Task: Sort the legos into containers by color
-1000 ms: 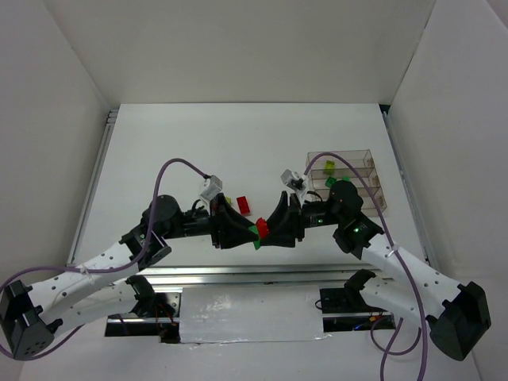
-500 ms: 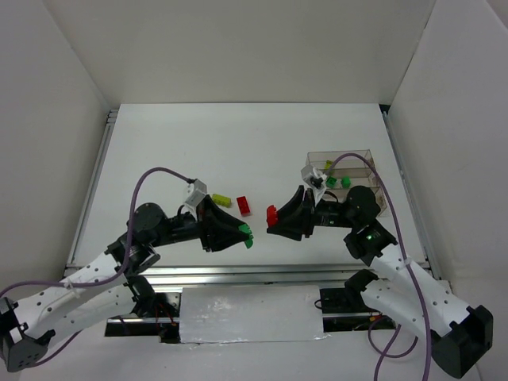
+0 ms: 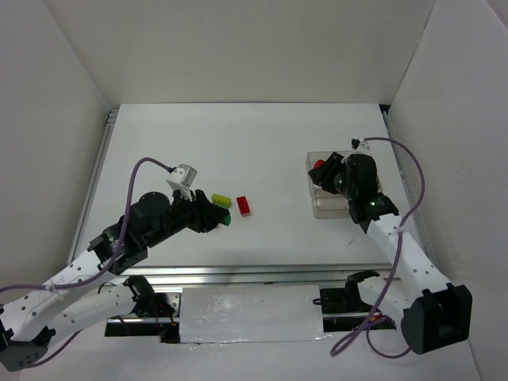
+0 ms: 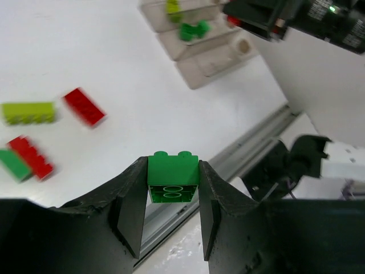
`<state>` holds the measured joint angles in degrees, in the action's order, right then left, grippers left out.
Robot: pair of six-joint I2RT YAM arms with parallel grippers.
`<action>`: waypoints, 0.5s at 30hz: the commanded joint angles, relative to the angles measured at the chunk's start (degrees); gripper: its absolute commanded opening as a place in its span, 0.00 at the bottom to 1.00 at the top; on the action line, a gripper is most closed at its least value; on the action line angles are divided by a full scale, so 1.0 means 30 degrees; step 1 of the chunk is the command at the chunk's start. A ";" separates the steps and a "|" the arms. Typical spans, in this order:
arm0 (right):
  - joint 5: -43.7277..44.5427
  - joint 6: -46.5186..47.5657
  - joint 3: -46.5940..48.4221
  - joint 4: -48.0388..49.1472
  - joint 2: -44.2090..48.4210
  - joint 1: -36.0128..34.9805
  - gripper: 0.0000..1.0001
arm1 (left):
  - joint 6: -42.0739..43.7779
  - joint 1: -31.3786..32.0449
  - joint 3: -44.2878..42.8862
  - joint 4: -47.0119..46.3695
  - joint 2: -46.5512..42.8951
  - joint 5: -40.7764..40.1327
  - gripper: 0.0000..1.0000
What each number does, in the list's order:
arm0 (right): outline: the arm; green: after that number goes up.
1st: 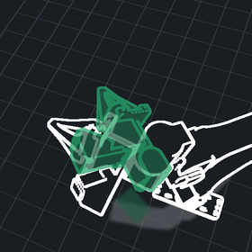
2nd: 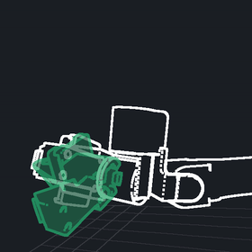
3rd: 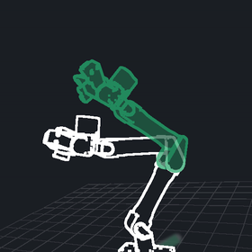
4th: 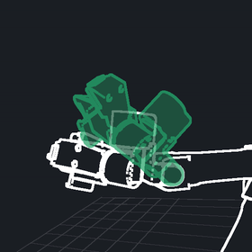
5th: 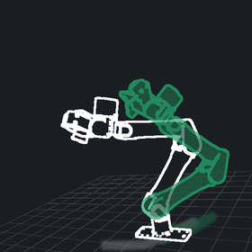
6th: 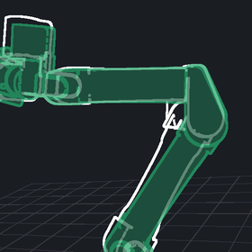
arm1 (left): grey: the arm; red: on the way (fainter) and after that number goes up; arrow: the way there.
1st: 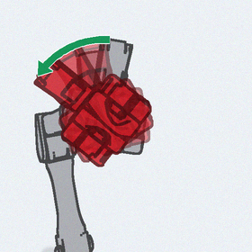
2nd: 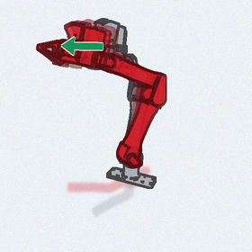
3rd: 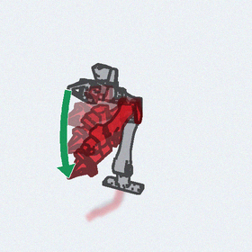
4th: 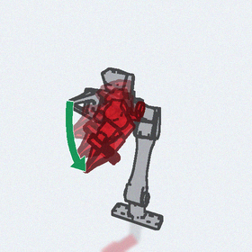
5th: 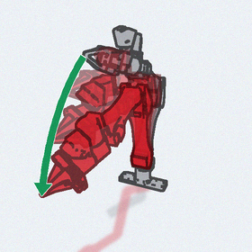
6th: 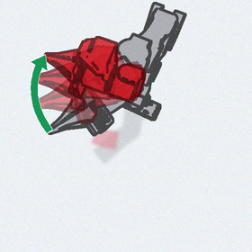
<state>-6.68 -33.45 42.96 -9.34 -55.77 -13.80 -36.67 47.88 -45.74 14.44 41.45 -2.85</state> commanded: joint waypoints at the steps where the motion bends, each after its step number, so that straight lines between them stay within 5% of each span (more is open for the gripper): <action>1: 0.7341 -0.2583 0.1147 -0.3826 -0.1213 0.1169 0.00 | -0.1108 -0.0051 -0.1657 0.4704 0.0040 -0.4641 0.00; 15: 0.8699 -0.3848 -0.0489 -0.3038 -0.3881 0.2726 0.08 | -0.0610 -0.0080 -0.1425 0.5354 -0.0604 -0.4674 0.00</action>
<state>16.75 -43.11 42.65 -19.05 -67.57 -5.91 -39.00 47.77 -49.60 31.14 40.21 -16.23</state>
